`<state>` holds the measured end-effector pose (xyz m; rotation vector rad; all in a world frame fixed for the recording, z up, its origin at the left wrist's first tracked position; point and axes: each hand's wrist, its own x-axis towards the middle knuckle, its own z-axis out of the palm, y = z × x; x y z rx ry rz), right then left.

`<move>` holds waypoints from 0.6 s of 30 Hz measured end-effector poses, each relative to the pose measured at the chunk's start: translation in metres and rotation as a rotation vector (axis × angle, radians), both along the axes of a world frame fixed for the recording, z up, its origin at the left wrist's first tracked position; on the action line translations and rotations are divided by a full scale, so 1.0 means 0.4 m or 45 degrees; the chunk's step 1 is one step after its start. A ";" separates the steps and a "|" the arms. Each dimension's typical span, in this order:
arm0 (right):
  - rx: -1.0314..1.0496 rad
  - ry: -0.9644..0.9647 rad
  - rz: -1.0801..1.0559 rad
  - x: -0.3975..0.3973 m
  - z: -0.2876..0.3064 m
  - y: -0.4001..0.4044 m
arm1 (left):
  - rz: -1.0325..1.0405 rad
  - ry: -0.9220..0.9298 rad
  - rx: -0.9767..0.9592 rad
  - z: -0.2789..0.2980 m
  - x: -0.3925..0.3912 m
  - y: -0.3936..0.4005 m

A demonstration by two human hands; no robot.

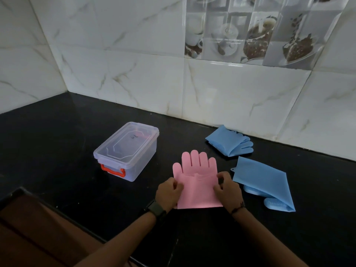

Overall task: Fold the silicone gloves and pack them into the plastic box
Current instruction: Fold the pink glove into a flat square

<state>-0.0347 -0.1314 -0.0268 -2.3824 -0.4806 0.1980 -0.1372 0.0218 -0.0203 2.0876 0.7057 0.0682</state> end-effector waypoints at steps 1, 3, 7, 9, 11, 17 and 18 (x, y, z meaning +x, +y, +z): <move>-0.018 0.009 -0.011 0.004 0.001 0.002 | -0.044 -0.004 0.105 -0.005 0.005 0.003; -0.142 -0.023 -0.009 0.006 0.004 0.006 | -0.091 -0.002 0.313 -0.013 0.013 0.009; -0.486 -0.328 0.113 0.000 0.003 0.004 | -0.128 0.019 0.531 -0.020 0.033 0.024; -0.589 -0.621 0.301 -0.001 0.009 -0.013 | -0.239 -0.079 0.877 -0.015 0.030 0.041; -0.654 -0.908 0.567 0.005 0.014 -0.044 | -0.543 -0.267 1.229 -0.013 0.019 0.058; -0.871 -1.054 1.032 0.055 0.001 -0.138 | -1.028 -0.182 1.278 -0.022 -0.019 0.103; -0.912 -1.053 1.075 0.063 0.007 -0.143 | -1.055 -0.175 1.282 -0.021 -0.024 0.110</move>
